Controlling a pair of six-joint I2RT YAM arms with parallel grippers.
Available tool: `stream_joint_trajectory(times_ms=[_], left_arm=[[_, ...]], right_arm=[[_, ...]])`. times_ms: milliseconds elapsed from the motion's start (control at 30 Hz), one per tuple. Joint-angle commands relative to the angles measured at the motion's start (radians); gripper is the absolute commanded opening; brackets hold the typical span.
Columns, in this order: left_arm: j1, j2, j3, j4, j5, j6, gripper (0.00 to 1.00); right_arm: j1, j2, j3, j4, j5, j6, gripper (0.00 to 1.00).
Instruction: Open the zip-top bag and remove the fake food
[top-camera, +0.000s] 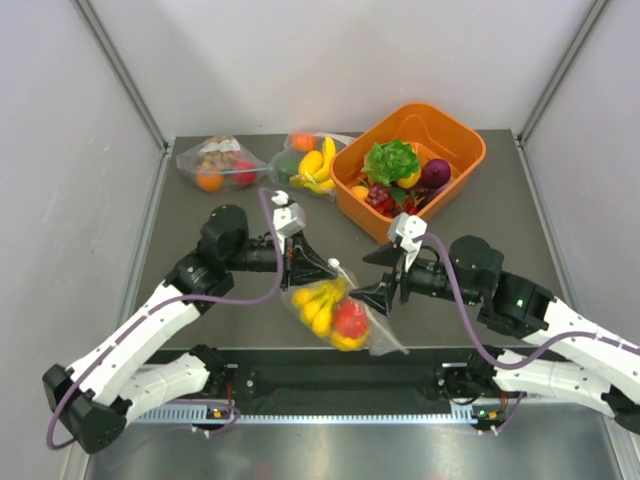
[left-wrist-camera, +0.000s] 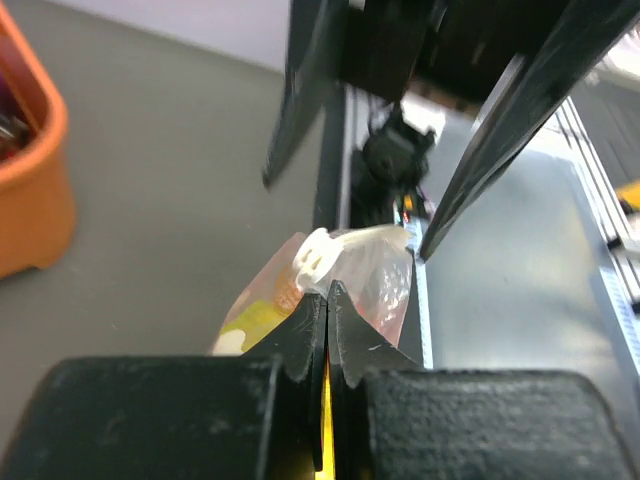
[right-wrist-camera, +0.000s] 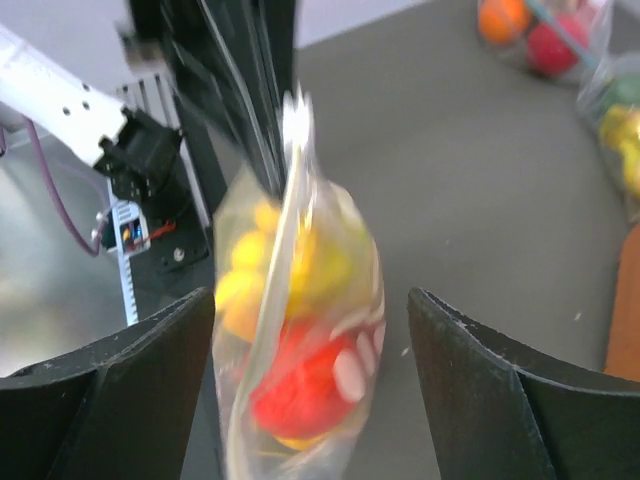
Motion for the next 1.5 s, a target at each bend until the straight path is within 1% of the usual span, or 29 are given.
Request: stream_joint_trajectory(times_ms=[0, 133, 200, 233, 333, 467, 667, 1100, 1200, 1233, 1300, 1333, 1433, 1467], left_arm=[[-0.004, 0.078, 0.037, -0.108, 0.139, 0.148, 0.00], [-0.005, 0.097, -0.009, -0.099, 0.126, 0.194, 0.00], [-0.005, 0.088, -0.015, -0.101, 0.101, 0.194, 0.00], [-0.005, 0.085, -0.021, -0.104, 0.090, 0.220, 0.00], [-0.005, 0.073, -0.030, -0.101, 0.061, 0.222, 0.00], [-0.005, 0.057, -0.044, -0.084, 0.026, 0.220, 0.00], [-0.005, 0.065, -0.046, -0.079, 0.017, 0.209, 0.00], [-0.005, 0.069, -0.046, -0.078, 0.011, 0.205, 0.00], [-0.005, 0.069, -0.047, -0.078, 0.011, 0.206, 0.00], [-0.005, 0.069, -0.047, -0.078, 0.009, 0.205, 0.00], [-0.005, 0.068, -0.047, -0.078, 0.006, 0.205, 0.00], [-0.005, 0.066, -0.047, -0.076, 0.006, 0.205, 0.00], [-0.005, 0.065, -0.050, -0.070, 0.001, 0.205, 0.00], [-0.005, 0.065, -0.050, -0.069, -0.006, 0.206, 0.00]], right_arm=[[-0.025, 0.031, 0.106, 0.111, -0.032, -0.058, 0.78], [-0.055, 0.058, 0.140, 0.135, -0.067, -0.065, 0.79], [-0.081, 0.097, 0.146, 0.134, -0.093, -0.064, 0.79], [-0.090, 0.124, 0.143, 0.135, -0.096, -0.059, 0.79], [-0.097, 0.164, 0.112, 0.160, -0.101, -0.033, 0.76], [-0.095, 0.178, 0.066, 0.230, -0.087, 0.013, 0.71], [-0.097, 0.196, 0.034, 0.247, -0.084, 0.030, 0.65], [-0.095, 0.235, 0.028, 0.272, -0.102, 0.033, 0.58], [-0.094, 0.238, 0.031, 0.270, -0.101, 0.036, 0.52], [-0.094, 0.239, 0.031, 0.267, -0.104, 0.036, 0.45], [-0.094, 0.244, 0.034, 0.261, -0.105, 0.034, 0.39], [-0.094, 0.247, 0.036, 0.257, -0.107, 0.033, 0.33], [-0.092, 0.255, 0.037, 0.254, -0.113, 0.028, 0.25], [-0.091, 0.256, 0.036, 0.252, -0.115, 0.027, 0.19]])
